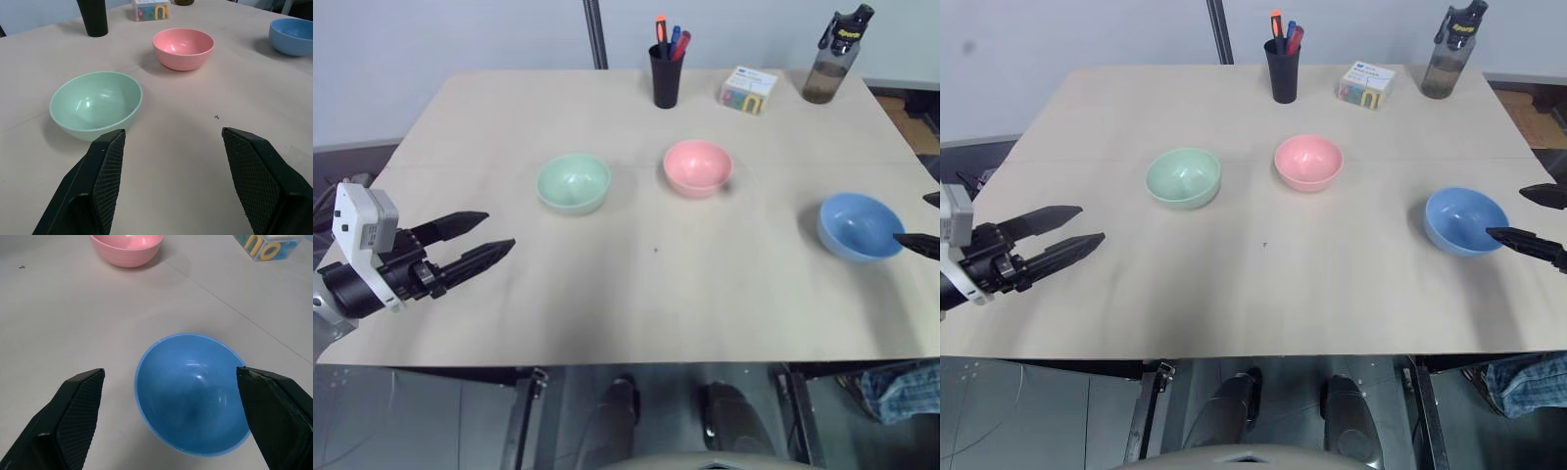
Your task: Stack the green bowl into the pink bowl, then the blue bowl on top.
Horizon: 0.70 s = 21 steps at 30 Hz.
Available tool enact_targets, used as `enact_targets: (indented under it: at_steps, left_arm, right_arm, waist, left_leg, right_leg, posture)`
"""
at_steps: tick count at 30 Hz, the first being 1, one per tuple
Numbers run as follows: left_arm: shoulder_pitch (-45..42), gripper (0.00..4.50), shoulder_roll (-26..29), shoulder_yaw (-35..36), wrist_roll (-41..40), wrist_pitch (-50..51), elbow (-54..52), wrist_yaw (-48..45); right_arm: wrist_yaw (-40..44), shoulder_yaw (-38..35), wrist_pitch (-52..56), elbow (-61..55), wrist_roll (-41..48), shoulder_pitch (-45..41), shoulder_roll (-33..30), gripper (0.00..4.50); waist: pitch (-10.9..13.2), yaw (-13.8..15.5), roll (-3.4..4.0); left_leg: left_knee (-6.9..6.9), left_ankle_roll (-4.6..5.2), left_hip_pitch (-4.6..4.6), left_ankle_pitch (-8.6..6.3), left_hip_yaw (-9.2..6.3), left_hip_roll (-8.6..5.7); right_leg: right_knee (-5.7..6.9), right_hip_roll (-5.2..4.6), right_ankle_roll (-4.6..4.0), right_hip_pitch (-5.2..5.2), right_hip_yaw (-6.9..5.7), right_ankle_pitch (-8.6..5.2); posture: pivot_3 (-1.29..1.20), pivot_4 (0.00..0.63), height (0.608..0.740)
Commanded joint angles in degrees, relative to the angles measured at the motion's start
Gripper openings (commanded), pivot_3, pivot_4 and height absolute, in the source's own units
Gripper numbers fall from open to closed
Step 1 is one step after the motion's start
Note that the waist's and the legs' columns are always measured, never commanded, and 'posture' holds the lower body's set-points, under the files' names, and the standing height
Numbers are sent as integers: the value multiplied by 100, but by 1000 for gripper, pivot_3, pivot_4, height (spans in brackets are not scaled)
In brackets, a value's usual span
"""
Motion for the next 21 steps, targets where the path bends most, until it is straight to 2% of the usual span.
enact_targets:
  at_steps: [1,4,11,14,19,21]
  left_arm:
    - [-136,3335,-52,58,70,-210,-47,73]
    - [-344,3335,-317,-260,395,-664,-37,242]
    - [-463,3335,-480,-406,646,-955,-14,331]
    - [-737,3335,-876,-430,462,-1274,76,405]
    - [-841,3335,-784,-750,498,-931,-48,586]
    - [-916,3335,-885,-946,478,-946,-169,683]
  right_arm:
    - [-143,59,-111,-163,36,-235,14,4500]
    - [-470,363,-305,-471,36,-427,464,4500]
    - [-782,697,-556,-625,-116,-578,795,4500]
    - [-1021,1070,-546,-750,-159,-855,1030,4500]
    - [-1384,2268,-317,-774,-347,-1832,1788,4500]
    - [-1566,2975,-571,-387,-804,-2431,2324,4500]
  waist:
    - [0,-1,0]
    - [-1,-8,-2]
    - [-1,13,-4]
    - [-1,12,-3]
    - [-4,-38,-12]
    - [-3,-28,-13]
  left_leg:
    - [0,0,0,0,0,0]
    - [1,0,5,0,6,3]
    - [2,1,1,0,9,3]
    - [5,1,5,0,11,4]
    - [9,1,13,1,16,13]
    - [9,2,11,1,15,13]
  right_leg:
    - [0,0,0,0,0,0]
    - [2,3,1,1,5,1]
    - [2,6,-6,0,10,6]
    - [7,6,2,1,10,3]
    - [14,17,3,1,18,10]
    - [14,18,3,1,17,11]
  posture:
    - [0,150,740]
    - [0,150,740]
    - [0,150,740]
    - [0,150,740]
    - [0,150,740]
    - [0,150,740]
